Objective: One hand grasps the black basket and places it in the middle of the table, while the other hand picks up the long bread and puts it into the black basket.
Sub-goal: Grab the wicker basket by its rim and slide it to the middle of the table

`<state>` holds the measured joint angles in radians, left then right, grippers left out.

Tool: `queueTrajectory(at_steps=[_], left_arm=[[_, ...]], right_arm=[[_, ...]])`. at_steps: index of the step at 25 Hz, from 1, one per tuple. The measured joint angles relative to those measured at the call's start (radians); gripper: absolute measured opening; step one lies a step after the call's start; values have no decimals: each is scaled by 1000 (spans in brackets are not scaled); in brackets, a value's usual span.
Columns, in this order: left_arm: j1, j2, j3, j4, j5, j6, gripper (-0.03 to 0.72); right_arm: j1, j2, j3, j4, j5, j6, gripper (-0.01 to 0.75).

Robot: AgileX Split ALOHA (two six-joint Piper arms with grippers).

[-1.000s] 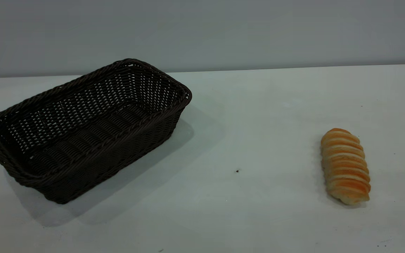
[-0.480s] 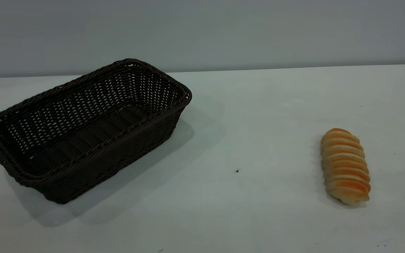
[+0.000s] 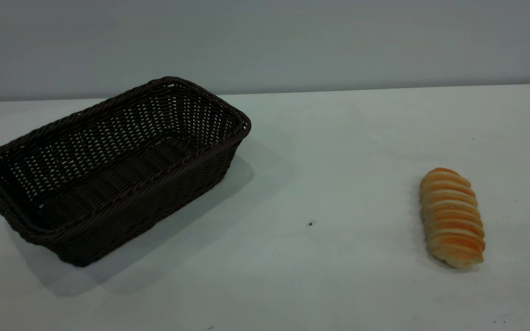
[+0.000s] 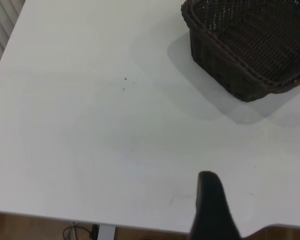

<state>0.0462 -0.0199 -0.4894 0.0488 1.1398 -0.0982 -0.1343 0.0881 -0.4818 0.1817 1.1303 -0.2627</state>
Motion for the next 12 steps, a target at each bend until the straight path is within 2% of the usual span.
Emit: queueTrajectory(at_steps=[12], left_arm=[[0,0,0,0,0,0,543]], right_arm=[[16,0,0,2,0,0,238]])
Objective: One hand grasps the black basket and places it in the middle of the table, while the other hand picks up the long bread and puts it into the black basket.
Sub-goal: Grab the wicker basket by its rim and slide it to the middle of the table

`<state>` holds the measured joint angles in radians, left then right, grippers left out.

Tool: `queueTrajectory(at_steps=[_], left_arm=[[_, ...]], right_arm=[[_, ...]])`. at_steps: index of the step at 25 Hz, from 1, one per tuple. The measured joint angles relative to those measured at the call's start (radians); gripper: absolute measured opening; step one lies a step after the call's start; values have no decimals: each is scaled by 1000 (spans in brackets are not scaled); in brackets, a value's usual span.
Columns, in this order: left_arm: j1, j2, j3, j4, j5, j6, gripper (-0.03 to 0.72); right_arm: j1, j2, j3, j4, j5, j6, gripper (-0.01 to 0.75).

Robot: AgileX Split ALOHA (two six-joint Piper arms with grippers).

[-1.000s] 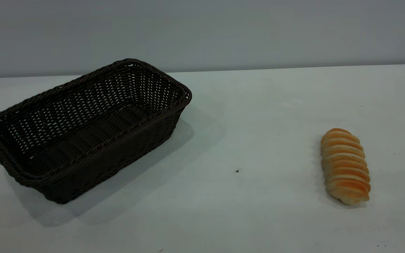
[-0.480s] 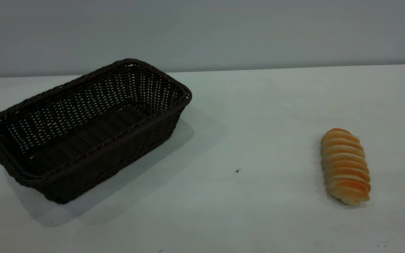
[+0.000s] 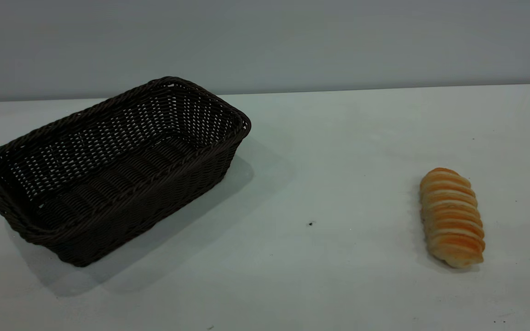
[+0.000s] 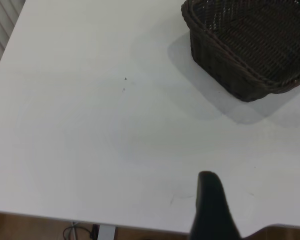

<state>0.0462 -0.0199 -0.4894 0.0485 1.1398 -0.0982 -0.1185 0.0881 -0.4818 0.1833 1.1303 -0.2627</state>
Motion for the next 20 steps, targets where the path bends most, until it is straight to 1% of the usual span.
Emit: queueTrajectory(at_steps=[5,7,12,16,20], left_arm=[[0,0,0,0,0,0,543],[0,0,0,0,0,0,543],[0,0,0,0,0,0,543],[0,0,0,-4,-5,1,543],[0,0,-12,-9,-40,2,543]], right_arm=[[74,0,0,-10,0,8,238],[92,0,0,-13,0,19,238],[102,0,0,-16,0,35,238],[129,0,0,-16,0,41,238],[130,0,0,-11,-7,41,249]])
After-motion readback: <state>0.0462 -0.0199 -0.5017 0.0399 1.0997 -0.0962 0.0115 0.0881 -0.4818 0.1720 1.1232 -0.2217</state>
